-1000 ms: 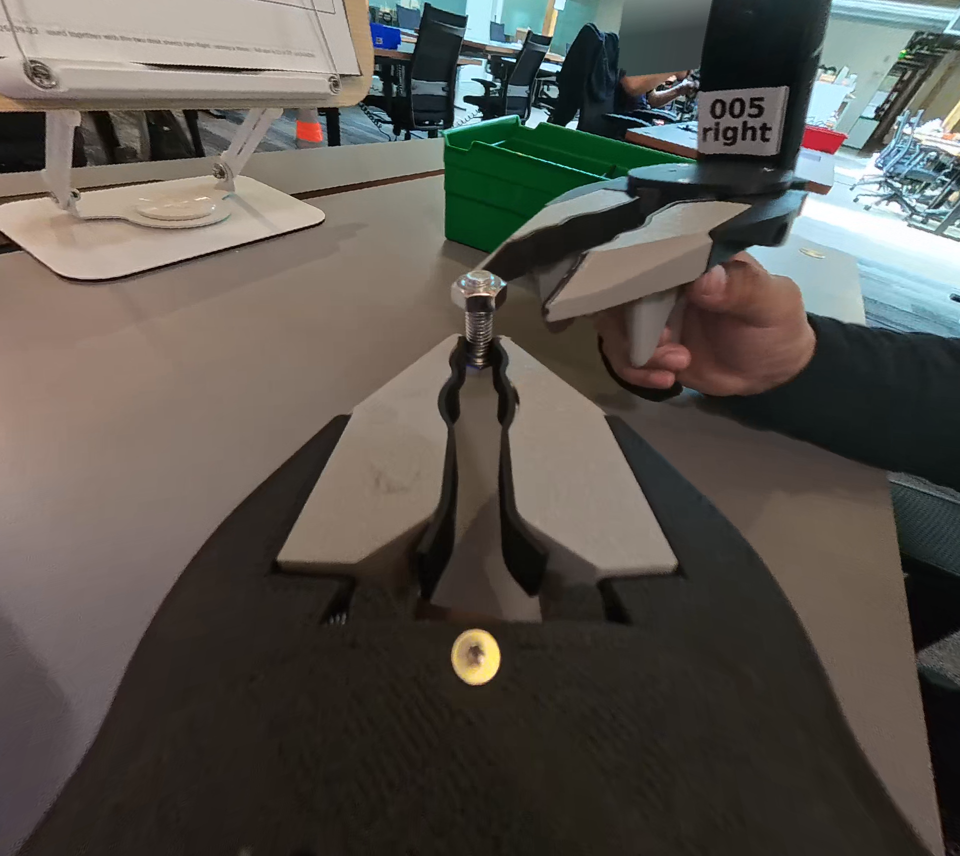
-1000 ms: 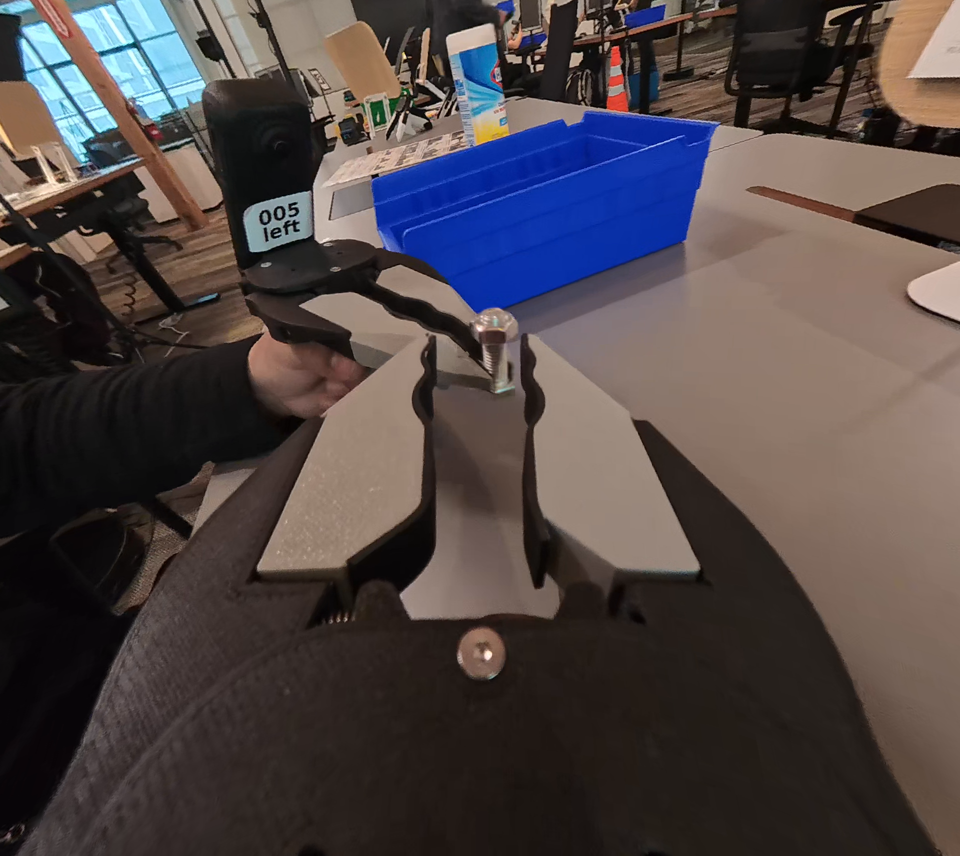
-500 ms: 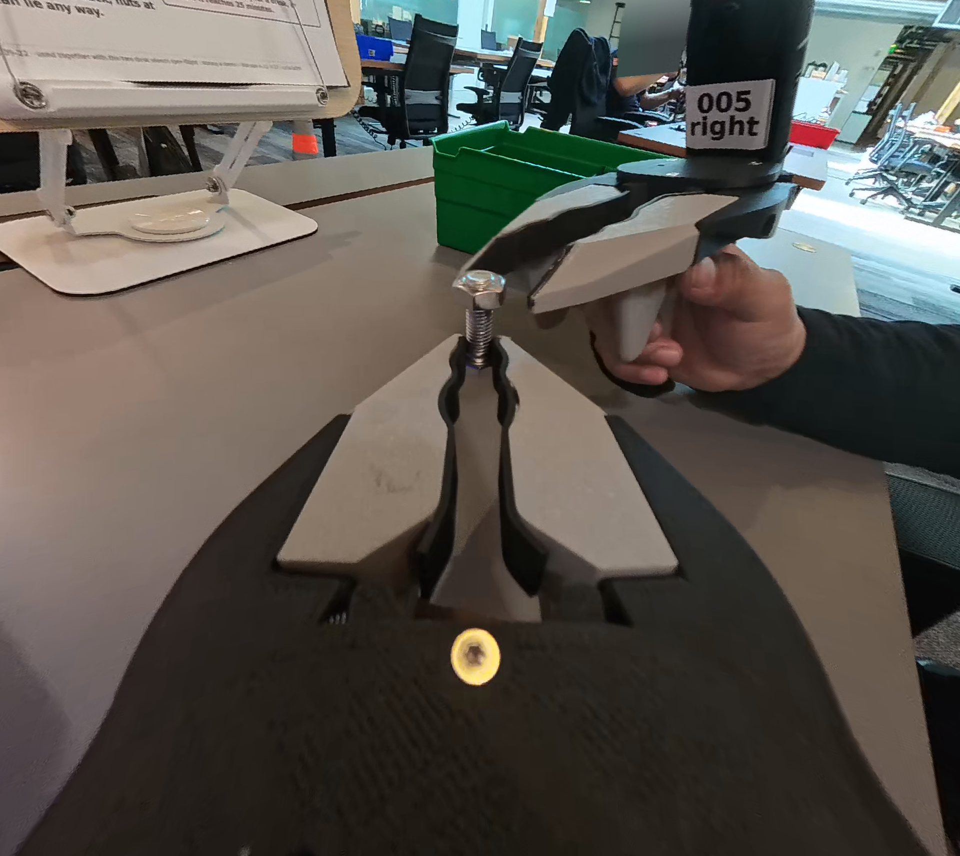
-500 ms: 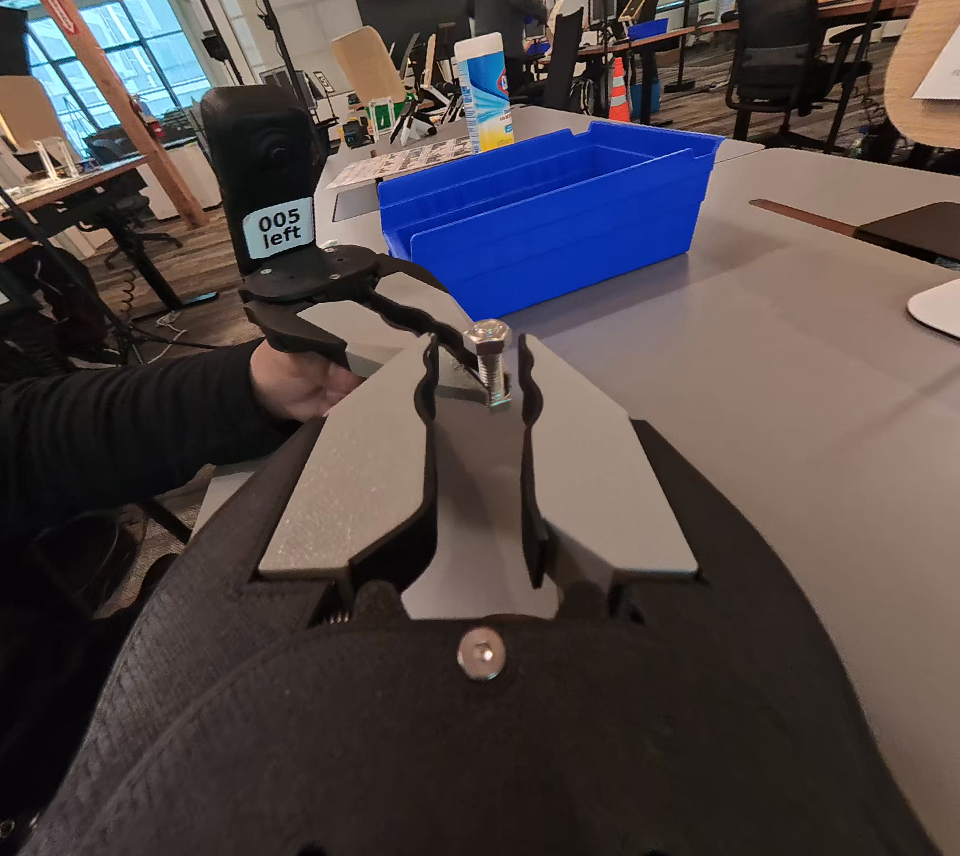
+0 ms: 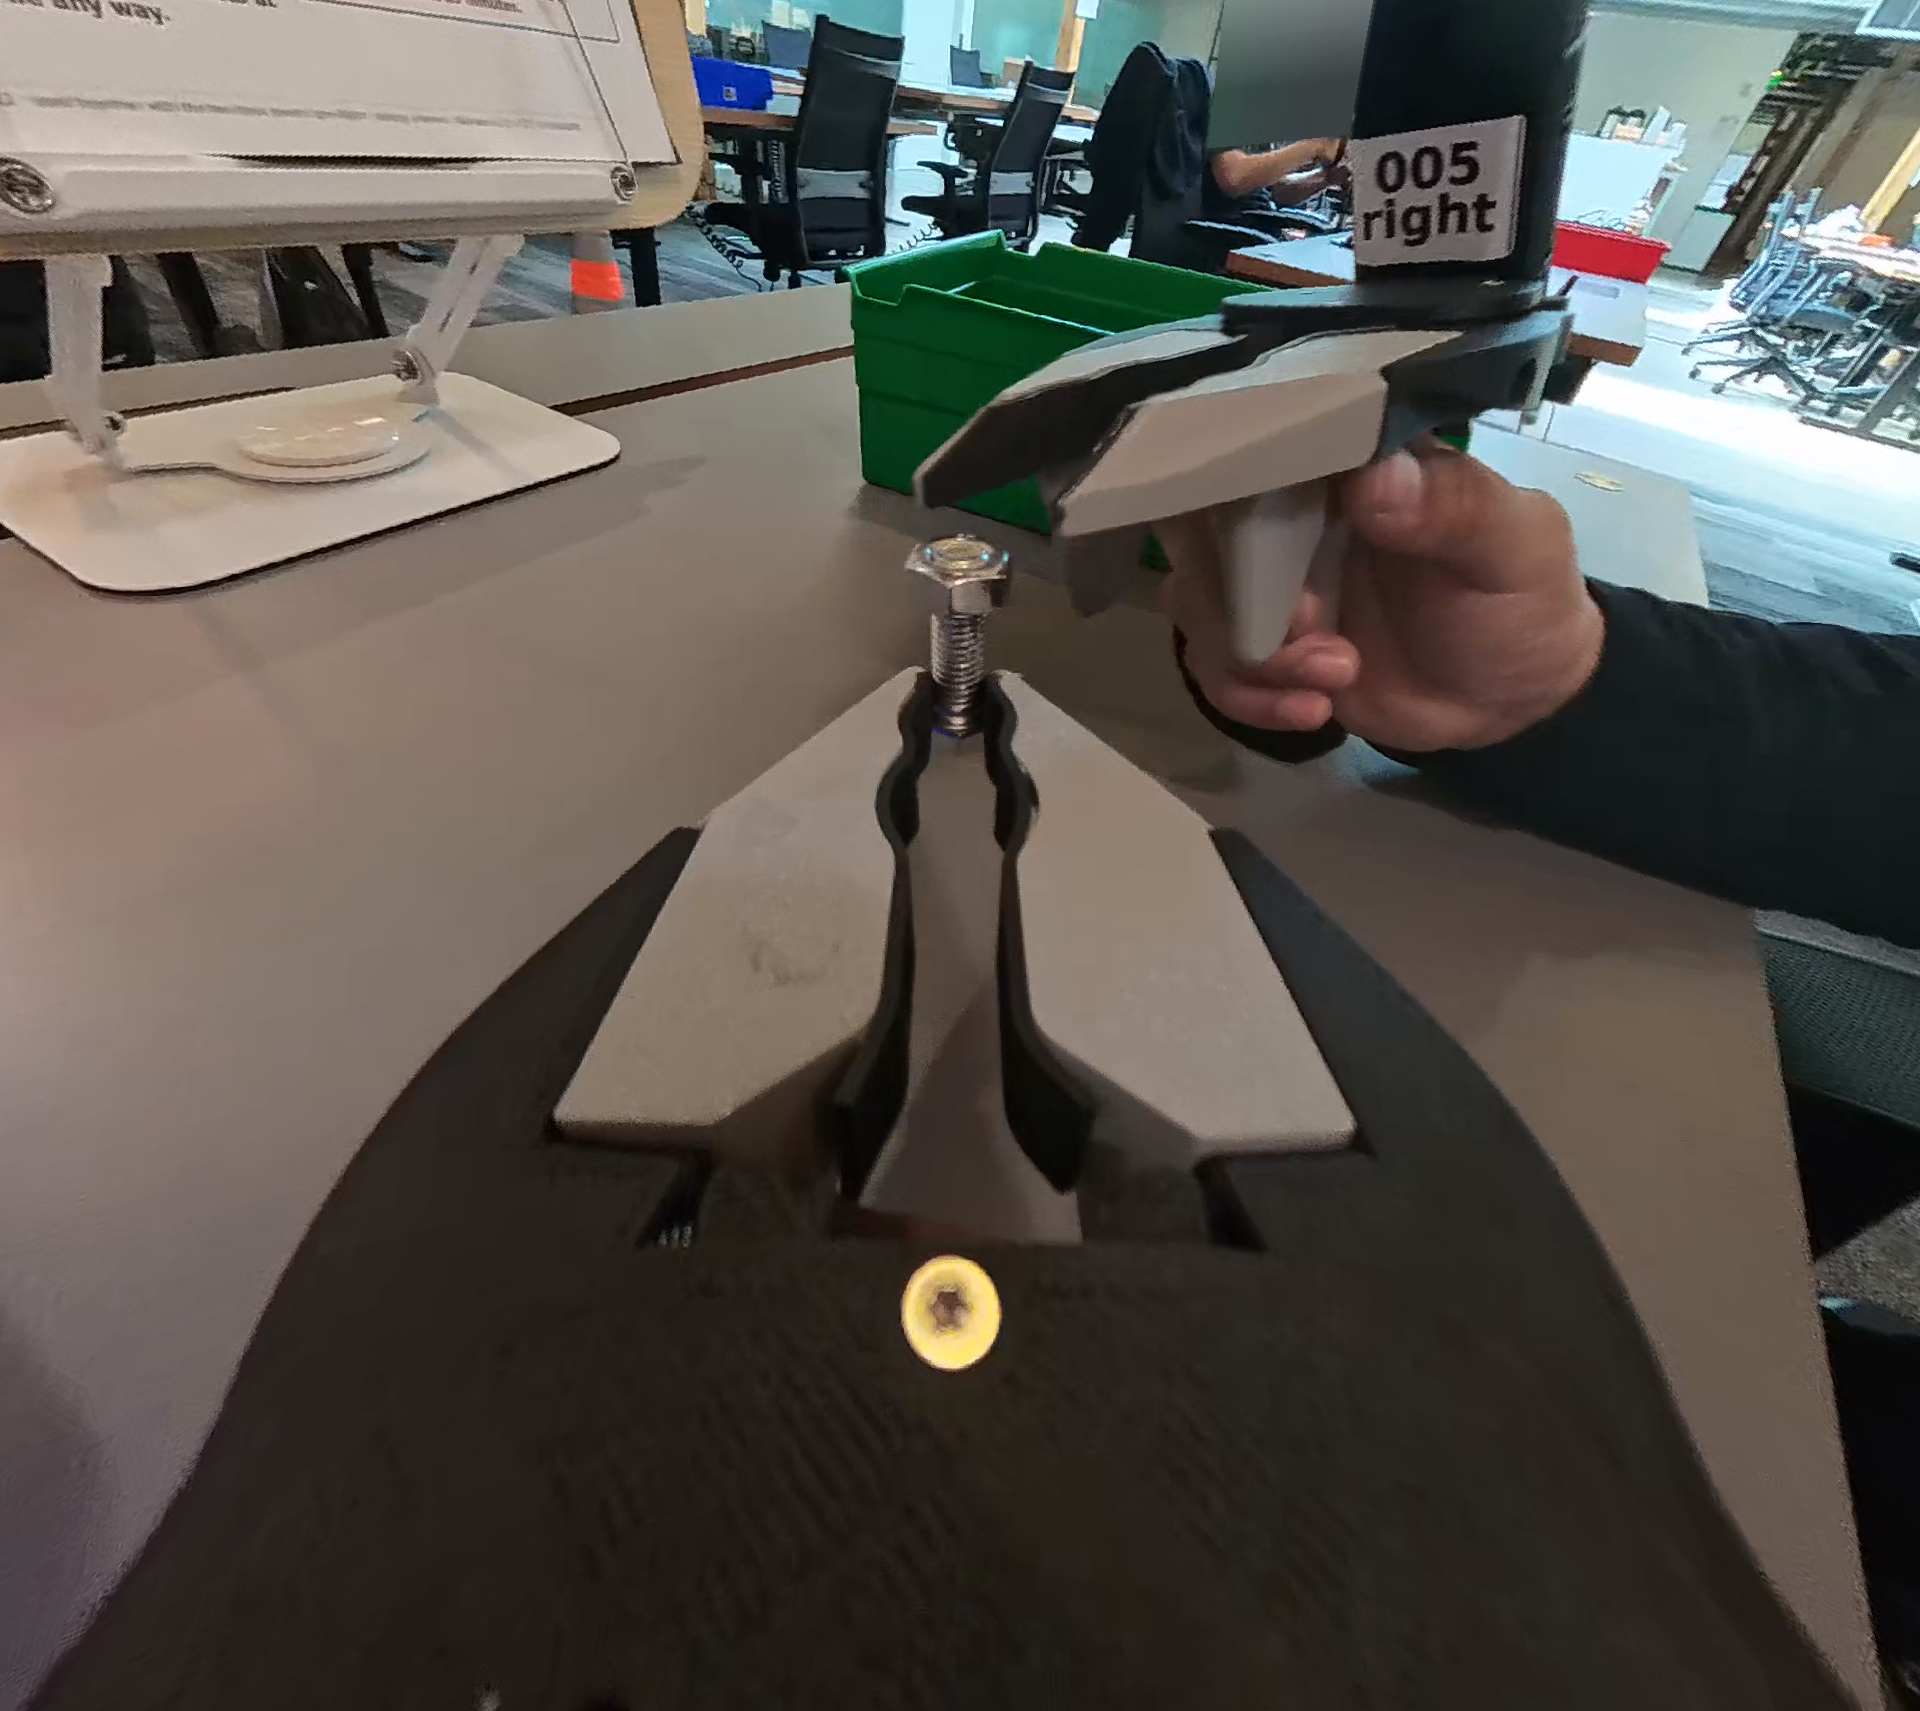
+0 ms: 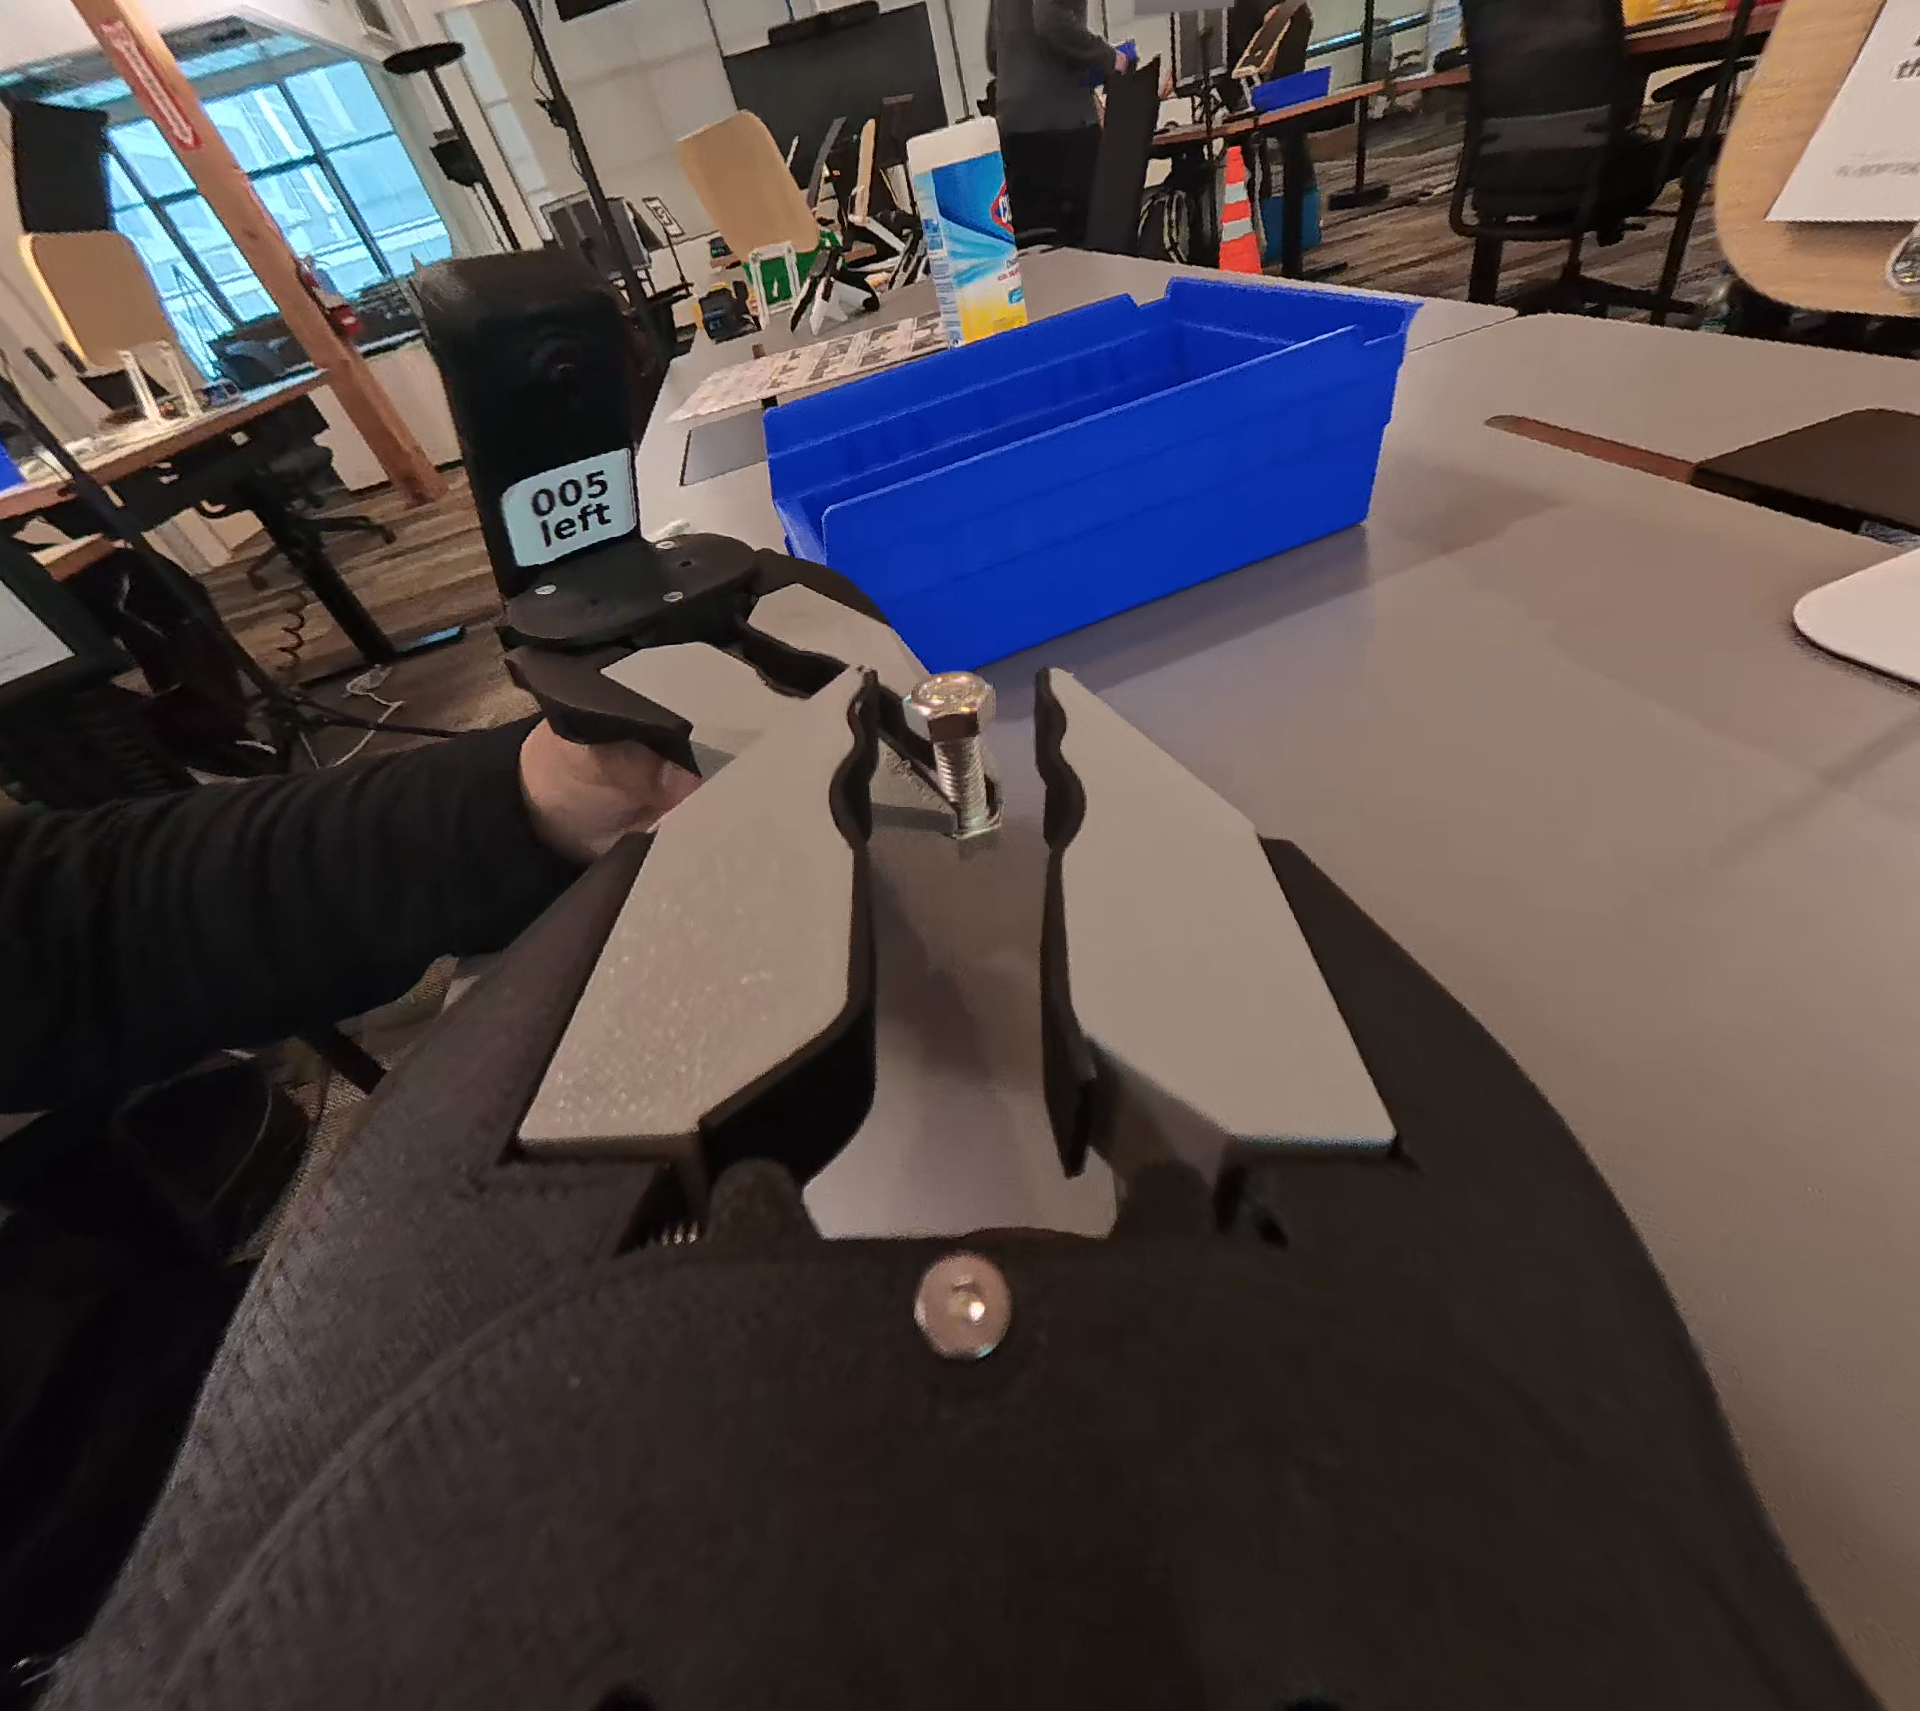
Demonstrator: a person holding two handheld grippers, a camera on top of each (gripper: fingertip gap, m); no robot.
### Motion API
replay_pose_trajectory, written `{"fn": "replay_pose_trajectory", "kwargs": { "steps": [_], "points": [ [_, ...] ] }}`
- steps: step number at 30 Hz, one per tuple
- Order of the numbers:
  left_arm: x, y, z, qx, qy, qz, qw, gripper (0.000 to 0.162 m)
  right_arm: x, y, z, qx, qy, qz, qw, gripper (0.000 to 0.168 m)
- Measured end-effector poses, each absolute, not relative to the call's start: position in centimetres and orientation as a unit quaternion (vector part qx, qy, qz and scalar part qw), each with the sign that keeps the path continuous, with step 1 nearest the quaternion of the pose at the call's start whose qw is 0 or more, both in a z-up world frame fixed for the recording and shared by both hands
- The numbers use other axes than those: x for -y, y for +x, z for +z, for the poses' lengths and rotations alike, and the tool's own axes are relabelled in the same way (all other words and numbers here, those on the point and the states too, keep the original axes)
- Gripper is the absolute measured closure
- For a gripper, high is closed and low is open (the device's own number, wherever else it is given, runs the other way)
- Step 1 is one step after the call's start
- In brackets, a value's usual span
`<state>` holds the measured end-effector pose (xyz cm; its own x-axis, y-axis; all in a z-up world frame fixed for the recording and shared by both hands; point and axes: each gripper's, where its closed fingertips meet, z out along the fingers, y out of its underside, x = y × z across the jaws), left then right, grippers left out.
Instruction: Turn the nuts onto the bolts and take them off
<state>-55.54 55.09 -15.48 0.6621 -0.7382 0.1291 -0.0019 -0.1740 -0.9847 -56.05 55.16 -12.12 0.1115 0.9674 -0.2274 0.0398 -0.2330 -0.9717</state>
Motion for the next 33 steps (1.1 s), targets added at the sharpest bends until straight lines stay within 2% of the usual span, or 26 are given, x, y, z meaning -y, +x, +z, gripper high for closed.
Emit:
{"fn": "replay_pose_trajectory", "kwargs": {
  "steps": [4,11,16,25,33],
  "points": [
    [-55.1,-55.5,-15.5,-0.267,-0.698,-0.309,0.588,0.156,-54.6,-56.4,-12.7,0.443,-0.594,0.508,0.440,0.146],
    [-53.7,-53.5,-16.0,-0.324,-0.688,-0.307,0.573,0.155,-53.4,-58.7,-13.0,0.448,-0.590,0.523,0.422,0.134],
    [-54.7,-54.9,-15.7,-0.285,-0.697,-0.306,0.583,0.155,-54.6,-57.0,-12.6,0.439,-0.594,0.506,0.446,0.134],
    [-55.2,-55.5,-15.7,-0.270,-0.703,-0.296,0.587,0.156,-54.6,-56.7,-12.8,0.445,-0.595,0.505,0.439,0.144],
    [-54.1,-53.9,-15.8,-0.308,-0.689,-0.311,0.578,0.156,-53.6,-58.2,-13.0,0.461,-0.590,0.501,0.434,0.136]
  ]
}}
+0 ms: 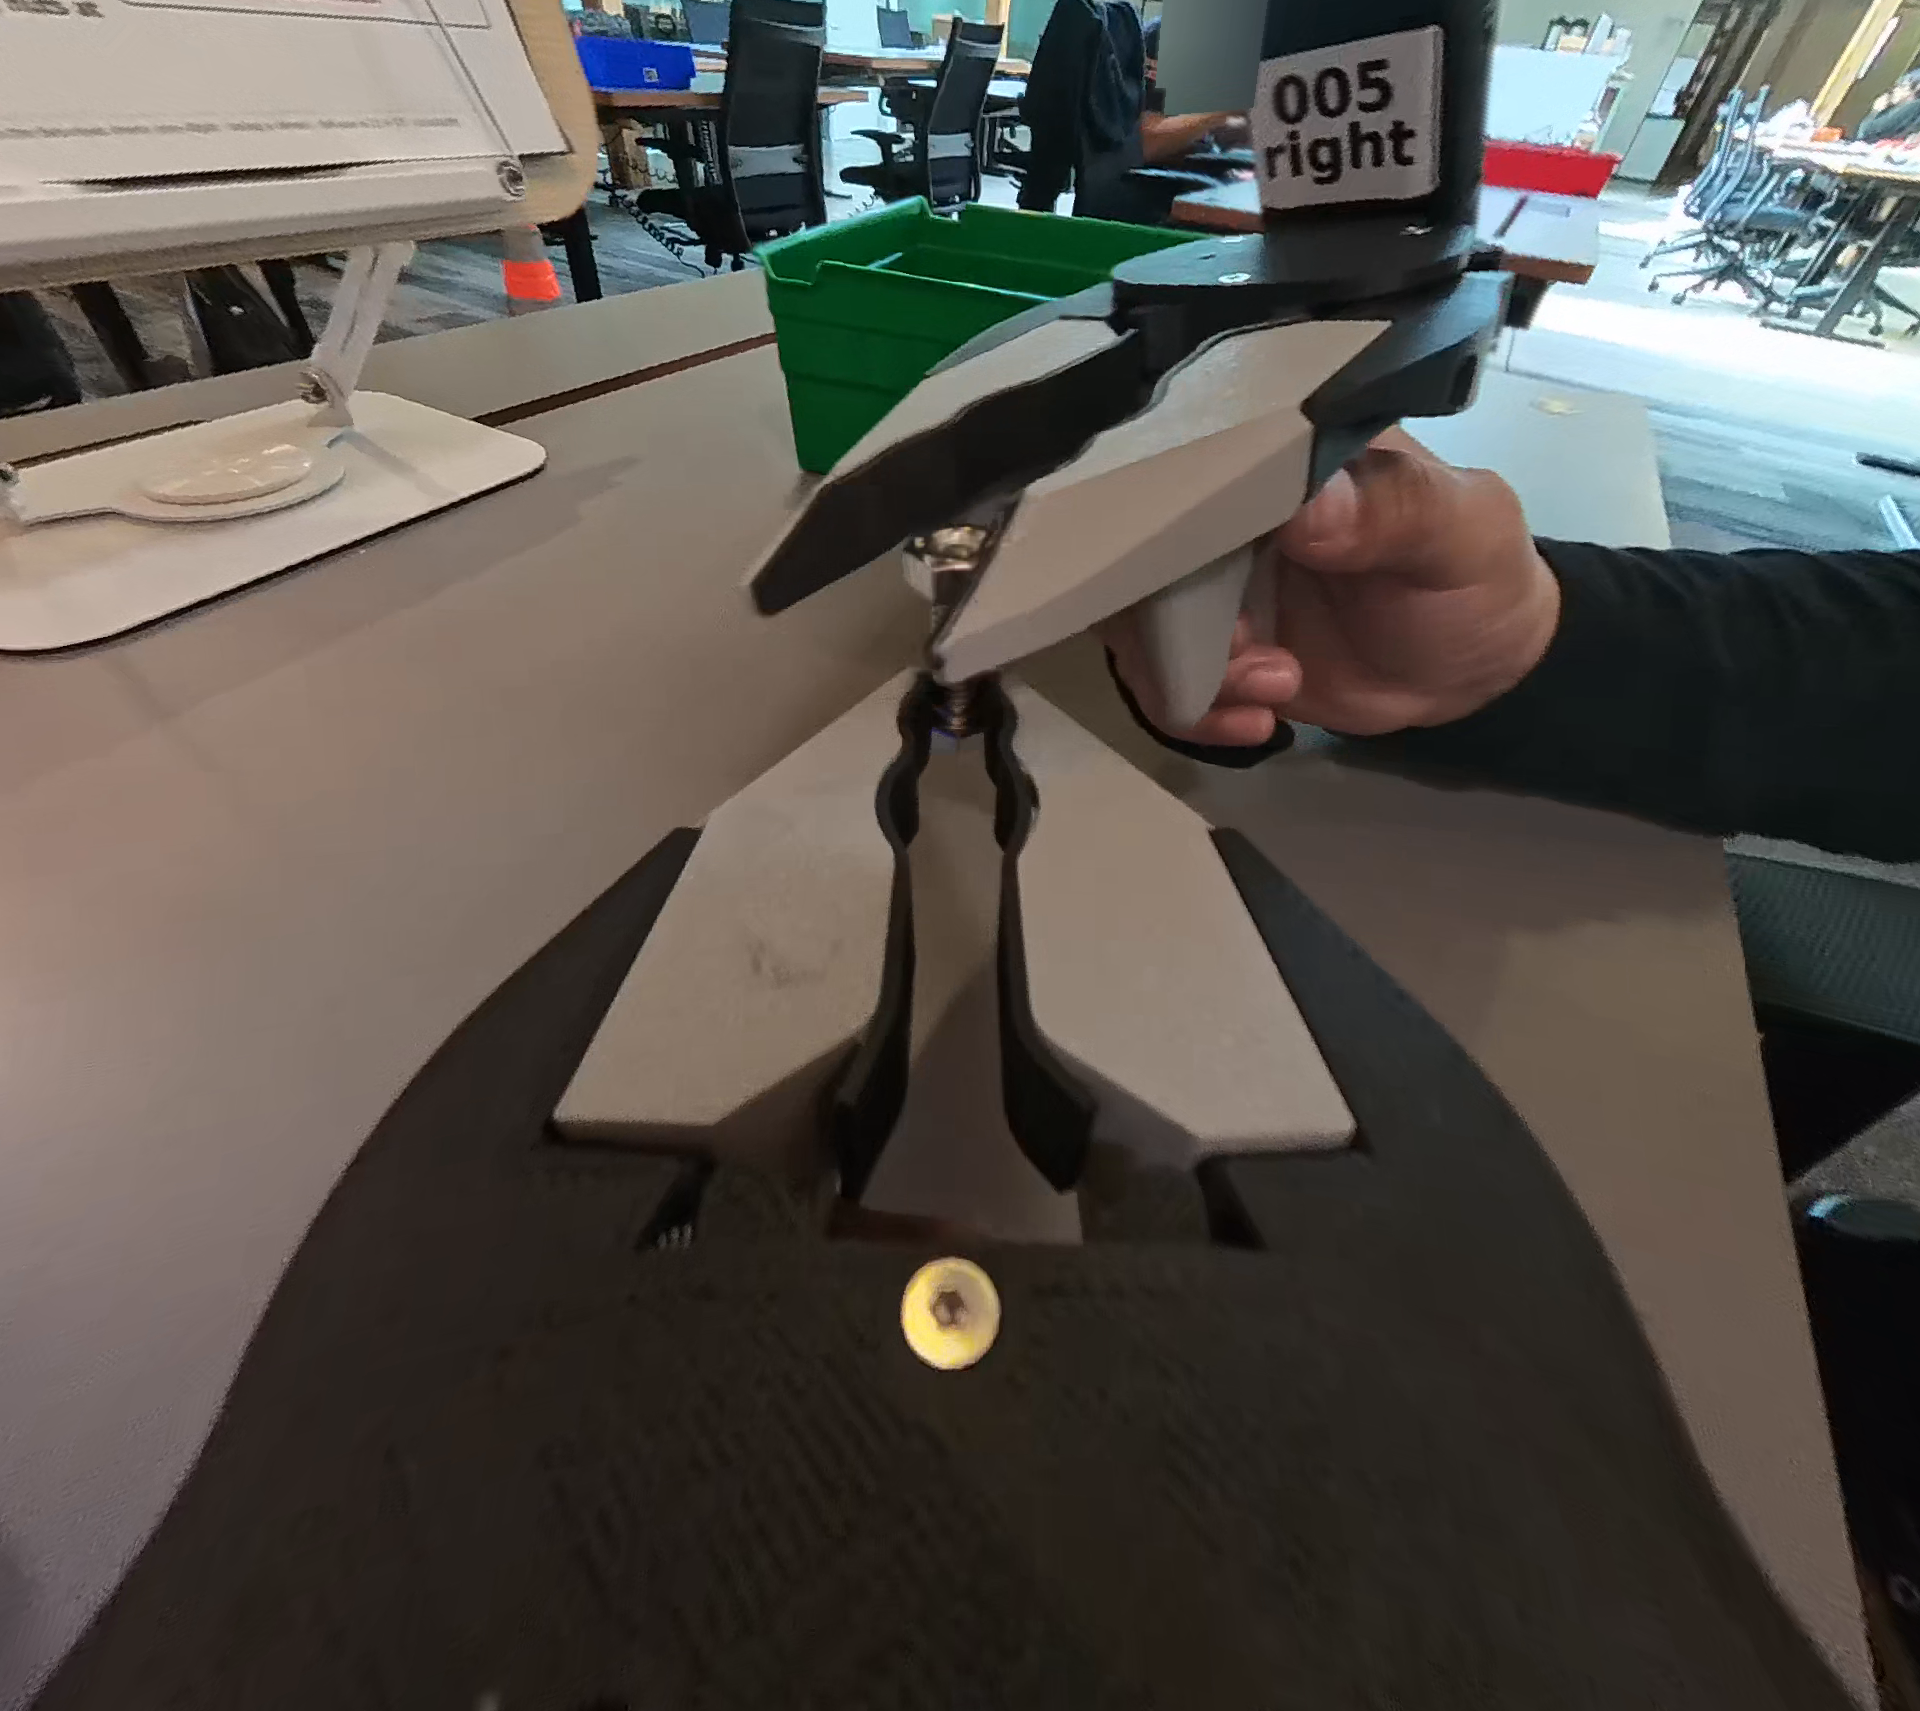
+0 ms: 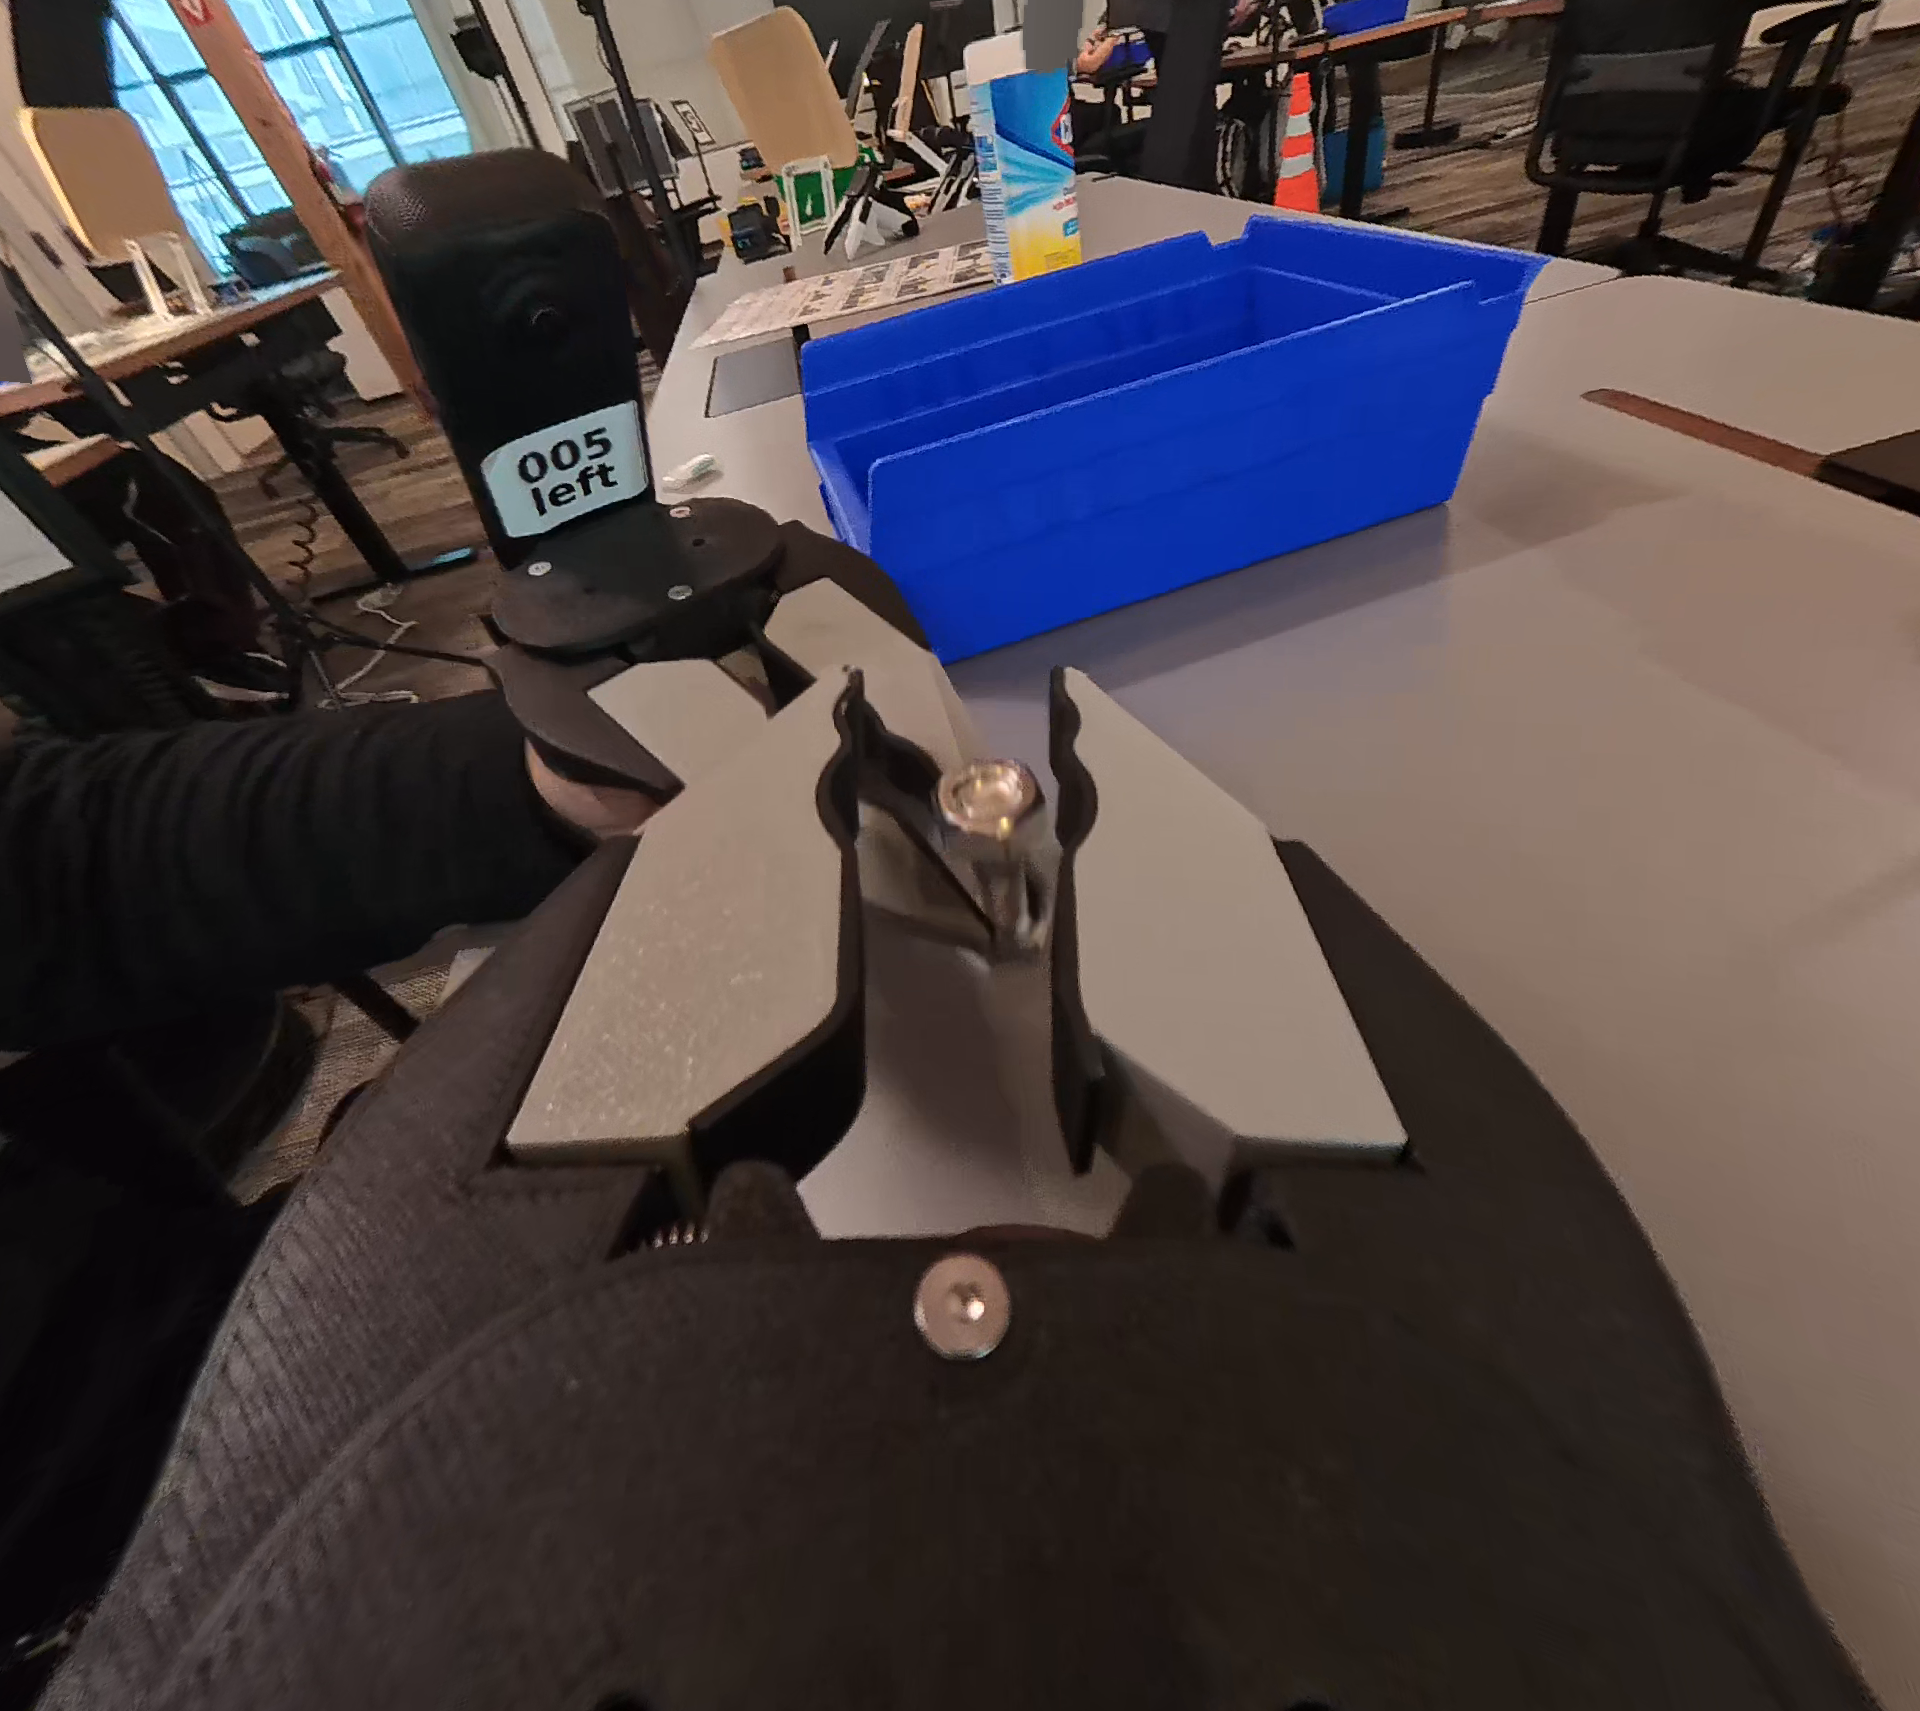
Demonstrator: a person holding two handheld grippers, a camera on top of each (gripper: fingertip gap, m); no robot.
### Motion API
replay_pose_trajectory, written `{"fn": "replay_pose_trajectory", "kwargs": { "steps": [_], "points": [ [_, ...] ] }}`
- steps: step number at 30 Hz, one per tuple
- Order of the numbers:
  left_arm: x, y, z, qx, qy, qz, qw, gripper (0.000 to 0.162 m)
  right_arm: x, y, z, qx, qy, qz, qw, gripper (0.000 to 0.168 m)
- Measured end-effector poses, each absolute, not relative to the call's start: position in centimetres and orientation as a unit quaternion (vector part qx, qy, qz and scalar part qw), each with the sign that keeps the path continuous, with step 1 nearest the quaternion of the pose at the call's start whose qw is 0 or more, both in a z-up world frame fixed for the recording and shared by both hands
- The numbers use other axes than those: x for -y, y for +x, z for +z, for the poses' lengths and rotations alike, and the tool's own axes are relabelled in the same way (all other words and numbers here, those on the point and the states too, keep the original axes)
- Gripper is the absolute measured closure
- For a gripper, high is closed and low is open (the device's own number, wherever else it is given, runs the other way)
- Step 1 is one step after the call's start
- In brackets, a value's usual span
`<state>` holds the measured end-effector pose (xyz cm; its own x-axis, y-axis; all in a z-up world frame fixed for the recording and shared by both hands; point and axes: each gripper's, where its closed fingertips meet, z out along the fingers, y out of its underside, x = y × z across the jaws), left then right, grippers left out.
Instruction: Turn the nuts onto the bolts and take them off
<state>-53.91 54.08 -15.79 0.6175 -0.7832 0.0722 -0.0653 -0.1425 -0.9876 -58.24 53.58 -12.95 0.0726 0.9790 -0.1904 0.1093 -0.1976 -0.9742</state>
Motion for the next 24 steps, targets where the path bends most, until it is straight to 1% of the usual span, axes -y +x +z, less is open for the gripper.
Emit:
{"fn": "replay_pose_trajectory", "kwargs": {
  "steps": [6,10,14,17,19,24],
  "points": [
    [-55.5,-55.8,-15.6,-0.253,-0.706,-0.302,0.588,0.156,-55.6,-55.7,-11.3,0.419,-0.590,0.514,0.459,0.136],
    [-56.1,-56.7,-15.6,-0.229,-0.712,-0.300,0.592,0.156,-55.7,-55.7,-11.8,0.423,-0.596,0.509,0.456,0.138],
    [-55.6,-56.0,-15.6,-0.247,-0.708,-0.307,0.586,0.156,-54.8,-56.8,-12.6,0.441,-0.595,0.505,0.444,0.139],
    [-54.0,-53.9,-15.7,-0.294,-0.690,-0.343,0.565,0.156,-53.9,-58.1,-12.9,0.444,-0.590,0.520,0.428,0.140],
    [-53.8,-53.3,-15.8,-0.309,-0.687,-0.333,0.567,0.155,-53.5,-58.9,-12.8,0.439,-0.590,0.534,0.418,0.139],
    [-54.1,-54.1,-15.5,-0.293,-0.688,-0.336,0.573,0.156,-54.5,-57.7,-12.0,0.433,-0.589,0.519,0.444,0.138]
  ]
}}
